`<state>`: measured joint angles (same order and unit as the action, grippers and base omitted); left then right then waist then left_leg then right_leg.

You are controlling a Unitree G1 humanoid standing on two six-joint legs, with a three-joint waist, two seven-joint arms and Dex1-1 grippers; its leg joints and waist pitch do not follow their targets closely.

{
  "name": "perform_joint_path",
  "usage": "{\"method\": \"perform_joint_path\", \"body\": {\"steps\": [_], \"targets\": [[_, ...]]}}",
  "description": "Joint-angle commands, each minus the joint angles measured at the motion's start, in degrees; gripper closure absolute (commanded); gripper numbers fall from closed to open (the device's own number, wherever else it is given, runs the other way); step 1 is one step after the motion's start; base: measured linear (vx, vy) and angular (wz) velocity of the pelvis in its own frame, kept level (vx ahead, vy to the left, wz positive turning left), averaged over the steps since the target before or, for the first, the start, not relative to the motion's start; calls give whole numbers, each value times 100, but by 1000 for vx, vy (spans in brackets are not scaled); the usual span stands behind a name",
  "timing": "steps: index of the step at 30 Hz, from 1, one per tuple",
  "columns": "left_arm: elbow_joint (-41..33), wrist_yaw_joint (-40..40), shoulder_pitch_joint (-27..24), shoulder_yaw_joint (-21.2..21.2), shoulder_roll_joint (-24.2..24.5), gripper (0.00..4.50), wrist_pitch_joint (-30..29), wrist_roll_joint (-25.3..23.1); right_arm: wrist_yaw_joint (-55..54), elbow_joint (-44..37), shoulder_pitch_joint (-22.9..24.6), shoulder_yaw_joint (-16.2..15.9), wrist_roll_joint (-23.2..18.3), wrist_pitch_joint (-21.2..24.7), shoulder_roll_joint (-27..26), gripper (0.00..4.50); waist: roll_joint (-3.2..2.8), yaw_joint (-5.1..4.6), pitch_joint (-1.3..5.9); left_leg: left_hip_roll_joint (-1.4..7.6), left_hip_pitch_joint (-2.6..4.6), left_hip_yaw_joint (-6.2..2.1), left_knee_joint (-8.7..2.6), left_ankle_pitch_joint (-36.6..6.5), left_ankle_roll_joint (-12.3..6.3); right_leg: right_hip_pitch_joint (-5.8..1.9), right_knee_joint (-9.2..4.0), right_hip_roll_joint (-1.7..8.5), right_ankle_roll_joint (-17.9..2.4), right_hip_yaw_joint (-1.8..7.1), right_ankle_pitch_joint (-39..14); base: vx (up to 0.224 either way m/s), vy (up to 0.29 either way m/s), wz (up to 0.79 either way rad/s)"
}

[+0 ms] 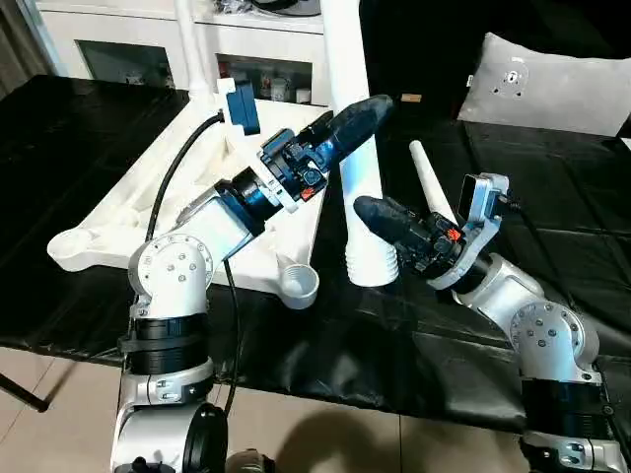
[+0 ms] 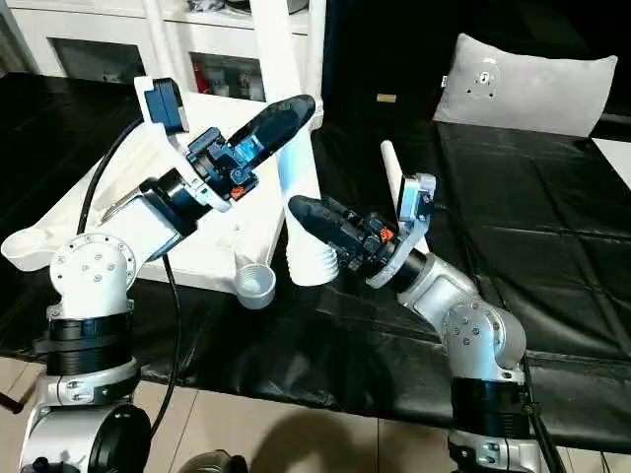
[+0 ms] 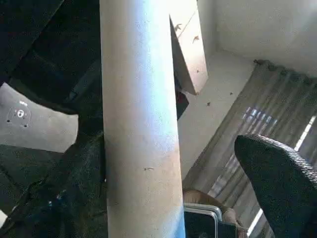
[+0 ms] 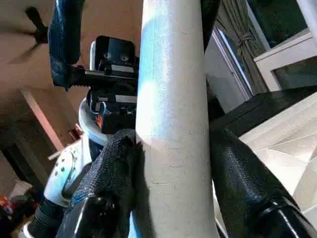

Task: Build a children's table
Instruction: Pick table leg

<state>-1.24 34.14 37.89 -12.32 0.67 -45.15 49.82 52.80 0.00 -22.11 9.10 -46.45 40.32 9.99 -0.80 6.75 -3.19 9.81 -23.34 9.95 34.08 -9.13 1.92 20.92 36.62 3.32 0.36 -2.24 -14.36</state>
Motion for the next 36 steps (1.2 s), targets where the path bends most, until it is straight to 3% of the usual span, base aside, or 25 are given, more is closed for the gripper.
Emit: {"method": "perform_joint_path", "body": {"steps": [1, 9, 10, 16, 17, 22, 29, 33, 36], "targets": [[-191, 142, 25, 147, 34, 37, 66, 66, -41, -29, 81, -114, 169, -6, 72, 264, -4, 22, 373, 336, 180, -140, -409, -886, 89, -178, -477, 500, -1108, 235, -90, 0, 0, 0], [-257, 311, -16, 450, 344, 37, 172, -307, -200, 122, 83, -502, 742, -335, 218, 265, -12, 21, 383, 336, 187, -145, -408, -845, 132, -176, -462, 492, -1063, 232, 21, 0, 0, 0], [-236, 328, -20, 532, 419, 37, 232, -447, -280, 182, 79, -640, 990, -474, 269, 265, -47, 15, 381, 330, 187, -144, -404, -840, 150, -173, -451, 487, -1068, 234, 52, 0, 0, 0], [-217, 292, -12, 531, 436, 37, 297, -428, -314, 210, 60, -752, 1147, -618, 279, 266, -28, 1, 384, 331, 191, -139, -404, -930, 150, -182, -446, 484, -1157, 233, 133, 0, 0, 0], [-195, 289, -48, 565, 470, 37, 328, -461, -304, 211, 47, -766, 1155, -648, 272, 266, 9, -4, 384, 331, 188, -133, -400, -922, 132, -189, -450, 488, -1164, 237, 149, 0, 0, 0], [-41, 184, -51, 583, 560, 37, 353, -633, -243, 225, 41, -820, 1194, -726, 304, 266, -14, -1, 380, 334, 192, -134, -399, -917, 81, -180, -446, 487, -1180, 235, 76, 0, 0, 0], [312, 370, -41, 1152, 1112, 37, 1369, -1844, -176, 236, 66, -911, 1283, -841, 345, 266, -26, 4, 396, 339, 194, -152, -398, -837, 69, -182, -456, 492, -998, 240, 110, 0, 0, 0], [375, 407, -35, 1234, 1259, 37, 1543, -2068, -157, 237, 71, -921, 1287, -849, 350, 266, -28, 0, 407, 341, 196, -147, -389, -804, 85, -181, -405, 492, -1134, 227, 409, 0, 0, 0], [499, 496, -67, 1422, 1434, 78, 1805, -2394, -140, 252, 62, -934, 1290, -867, 351, 266, -29, -3, 402, 338, 198, -143, -393, -874, 82, -180, -409, 494, -1125, 232, 287, 0, 0, 0]]}}
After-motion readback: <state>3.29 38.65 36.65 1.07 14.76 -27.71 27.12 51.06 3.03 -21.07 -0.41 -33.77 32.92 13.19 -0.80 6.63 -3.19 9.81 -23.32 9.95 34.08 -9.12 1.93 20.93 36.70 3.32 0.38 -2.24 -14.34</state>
